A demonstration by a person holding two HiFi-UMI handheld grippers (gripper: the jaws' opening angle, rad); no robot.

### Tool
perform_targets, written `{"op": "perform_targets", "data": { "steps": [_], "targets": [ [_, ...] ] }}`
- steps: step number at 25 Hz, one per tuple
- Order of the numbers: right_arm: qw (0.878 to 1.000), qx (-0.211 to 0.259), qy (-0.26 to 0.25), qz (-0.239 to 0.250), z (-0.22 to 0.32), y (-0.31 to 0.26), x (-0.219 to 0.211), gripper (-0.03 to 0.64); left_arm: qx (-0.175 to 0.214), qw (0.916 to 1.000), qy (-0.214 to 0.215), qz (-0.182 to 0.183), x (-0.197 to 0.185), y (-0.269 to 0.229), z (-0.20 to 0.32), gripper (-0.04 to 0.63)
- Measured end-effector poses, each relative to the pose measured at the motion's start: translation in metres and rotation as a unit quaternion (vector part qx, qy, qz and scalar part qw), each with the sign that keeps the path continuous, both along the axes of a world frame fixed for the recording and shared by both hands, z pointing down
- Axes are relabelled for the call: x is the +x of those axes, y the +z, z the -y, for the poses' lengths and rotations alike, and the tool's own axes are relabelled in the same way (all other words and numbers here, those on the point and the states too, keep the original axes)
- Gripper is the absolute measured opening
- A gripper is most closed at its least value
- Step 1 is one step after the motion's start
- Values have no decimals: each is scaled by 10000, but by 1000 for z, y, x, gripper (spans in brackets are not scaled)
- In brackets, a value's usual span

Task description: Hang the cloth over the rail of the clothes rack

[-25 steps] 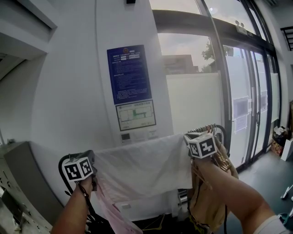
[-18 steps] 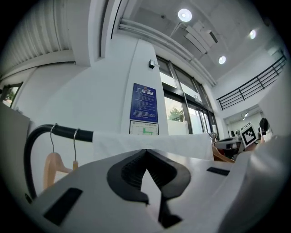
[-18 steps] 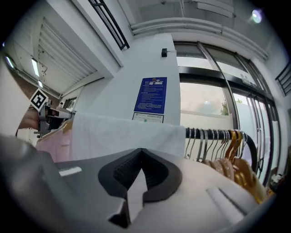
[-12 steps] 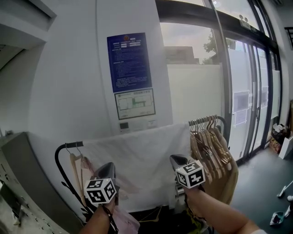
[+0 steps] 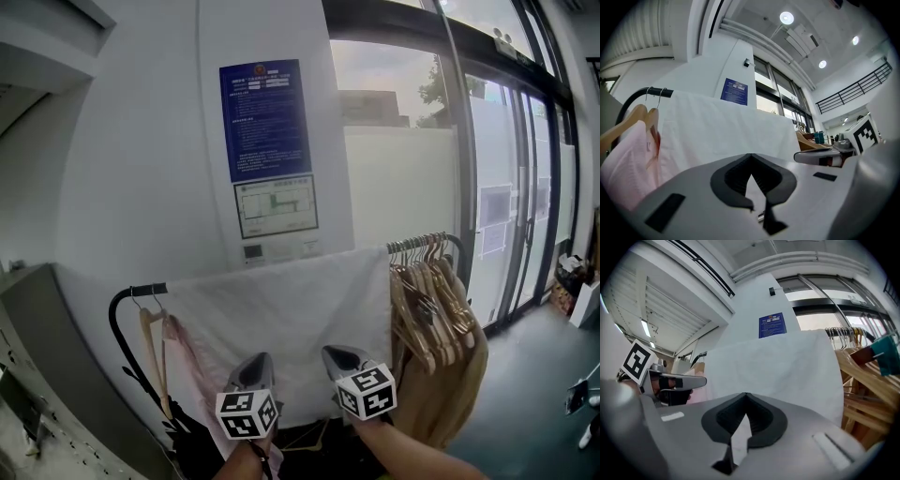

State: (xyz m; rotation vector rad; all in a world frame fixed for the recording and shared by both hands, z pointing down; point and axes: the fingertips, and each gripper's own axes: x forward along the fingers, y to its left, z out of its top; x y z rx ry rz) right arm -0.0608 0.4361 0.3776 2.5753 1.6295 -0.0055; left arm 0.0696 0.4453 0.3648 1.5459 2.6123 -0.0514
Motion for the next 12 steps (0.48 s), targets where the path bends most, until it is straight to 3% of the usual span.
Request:
{"op": "perform_targets", "data": {
  "steps": [12],
  "targets": [
    [9999, -63, -87, 70, 1, -2, 9, 0, 44, 9997, 92, 215, -10, -4, -2, 6]
  ]
}}
